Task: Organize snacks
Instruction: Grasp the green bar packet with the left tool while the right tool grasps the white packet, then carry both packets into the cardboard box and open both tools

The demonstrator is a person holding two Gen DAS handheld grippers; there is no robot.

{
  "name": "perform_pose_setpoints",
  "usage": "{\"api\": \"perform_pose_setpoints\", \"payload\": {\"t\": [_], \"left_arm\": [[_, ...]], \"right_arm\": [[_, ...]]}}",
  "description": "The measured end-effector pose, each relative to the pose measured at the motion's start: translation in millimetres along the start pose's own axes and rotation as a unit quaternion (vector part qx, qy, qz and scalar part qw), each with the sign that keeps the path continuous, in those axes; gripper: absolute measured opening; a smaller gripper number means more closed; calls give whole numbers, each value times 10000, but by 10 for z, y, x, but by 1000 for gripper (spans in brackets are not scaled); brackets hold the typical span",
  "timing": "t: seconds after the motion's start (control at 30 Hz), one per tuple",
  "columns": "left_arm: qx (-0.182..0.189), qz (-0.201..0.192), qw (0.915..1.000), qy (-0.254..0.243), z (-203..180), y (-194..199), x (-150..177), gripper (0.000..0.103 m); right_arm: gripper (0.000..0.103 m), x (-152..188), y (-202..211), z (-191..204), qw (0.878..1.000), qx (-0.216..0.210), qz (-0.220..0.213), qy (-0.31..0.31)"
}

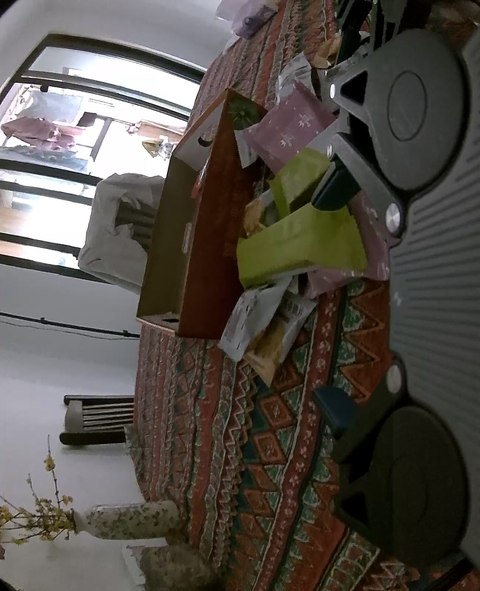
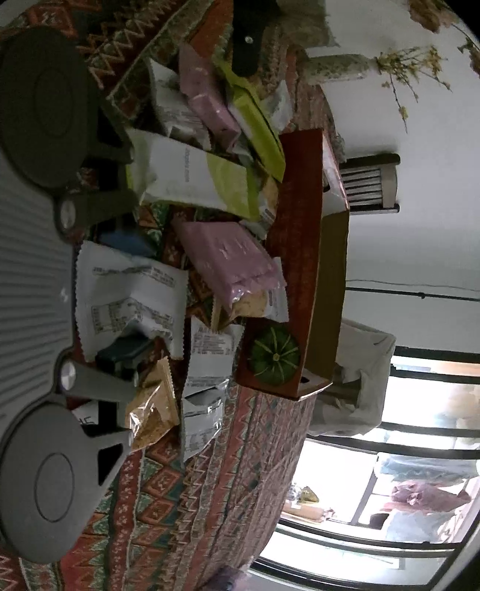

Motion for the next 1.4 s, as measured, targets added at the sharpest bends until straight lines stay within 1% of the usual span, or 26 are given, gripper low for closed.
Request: {"api": "perform_pose_setpoints", "payload": {"t": [0.07,0.23,0.27,0.43,0.53,0.67,0.73,0.77,0.83,0.87,0.9,0.93,0.97,1.0,1.03,1.07,1.27,1.4], "left_arm": [[46,37,10000,-2,-36,-18,-8,103],[51,109,9999,-48,-127,-64,-36,103],[57,118,9999,-52,-140,-70,-44,103],[69,117,9999,-71,-200,-99,-86,103],[17,112,9999,-110,-244,-138,-111,103],[35,256,9997,-49,-286,-231,-138,102],[20,331,9994,-16,-305,-292,-147,93],[7,368,9993,-7,-316,-325,-150,90],[-16,486,9988,63,-330,-404,-162,76],[-14,542,9985,109,-327,-443,-166,72],[16,617,9979,189,-322,-490,-172,64],[59,655,9975,253,-314,-519,-179,61],[47,645,9975,281,-310,-535,-185,60],[12,624,9977,274,-311,-542,-193,56],[22,592,9979,250,-322,-536,-200,46],[29,549,9983,211,-335,-518,-208,40],[86,366,9991,183,-323,-420,-220,40],[117,158,9997,116,-324,-291,-259,40]], "right_arm": [[50,-4,-1,2,10000,-28,0,10],[44,14,28,9,9999,-72,-86,-1],[37,13,49,10,9999,-69,-147,4],[37,2,111,-20,9996,-57,-267,-43],[37,-19,162,-65,9992,-22,-381,-114],[37,-69,251,-152,9983,71,-545,-186],[37,-83,278,-206,9978,115,-600,-242],[37,-87,289,-237,9976,150,-624,-269],[37,-93,298,-282,9971,175,-662,-325],[37,-97,305,-301,9969,187,-680,-342],[37,-100,310,-317,9967,199,-696,-357],[37,-101,314,-331,9966,203,-707,-371],[37,-101,314,-343,9965,206,-713,-381],[37,-101,312,-355,9964,211,-716,-394],[37,-101,312,-362,9964,213,-719,-403],[37,-99,309,-367,9963,209,-720,-411],[37,-90,315,-385,9958,197,-755,-470],[37,-104,330,-403,9952,214,-806,-513]]}}
Point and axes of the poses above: each gripper's, at about its wrist camera, not at the fingertips, and y roughly against the way its jaws point, z to its left, x to its underside, the point moved 5 cm from there along -y, roughly the way its jaws point, and after that the axes turned 1 degree about z, right-handed, at the moved point
